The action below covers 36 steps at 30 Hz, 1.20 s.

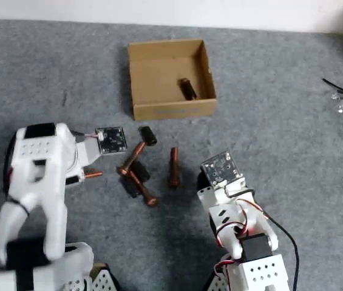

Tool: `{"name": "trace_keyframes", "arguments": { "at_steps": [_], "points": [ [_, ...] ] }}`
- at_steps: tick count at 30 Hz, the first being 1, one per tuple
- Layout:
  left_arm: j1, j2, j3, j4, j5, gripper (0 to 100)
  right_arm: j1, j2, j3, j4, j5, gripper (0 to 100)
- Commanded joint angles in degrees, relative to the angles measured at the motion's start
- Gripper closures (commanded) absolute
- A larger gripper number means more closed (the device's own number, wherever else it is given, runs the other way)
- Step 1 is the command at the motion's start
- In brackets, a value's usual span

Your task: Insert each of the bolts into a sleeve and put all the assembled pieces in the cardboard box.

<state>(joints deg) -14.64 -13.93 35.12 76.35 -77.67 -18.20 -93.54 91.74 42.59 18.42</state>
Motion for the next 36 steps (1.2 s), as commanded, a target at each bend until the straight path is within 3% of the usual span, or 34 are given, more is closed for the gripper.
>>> {"name": "trace_keyframes", "arguments": {
  "at_steps": [1, 9, 17, 26, 31, 36],
  "points": [
    [0.57, 10.77, -9.89, -0.35, -13.45, 99, 0.75, -0.66, -0.40, -2.15, -0.18, 99.4],
    [0.66, 28.00, -28.26, -0.26, -4.22, 99, 0.75, -0.66, -0.40, -2.24, -0.18, 99.4],
    [2.51, 34.42, -39.34, 8.62, -4.13, 99, 0.75, -0.66, -0.40, -2.24, -0.18, 99.4],
    [2.95, 37.14, -41.10, 8.62, -3.87, 99, 0.75, -0.66, -0.40, -2.24, -0.18, 99.4],
    [2.68, 39.16, -41.54, 8.26, -3.52, 87, 0.75, -0.66, -0.40, -2.24, -0.18, 99.4],
    [3.03, 39.08, -41.54, 8.18, -1.41, 87, 0.75, -0.66, -0.40, -2.24, -0.18, 99.4]
  ]
}}
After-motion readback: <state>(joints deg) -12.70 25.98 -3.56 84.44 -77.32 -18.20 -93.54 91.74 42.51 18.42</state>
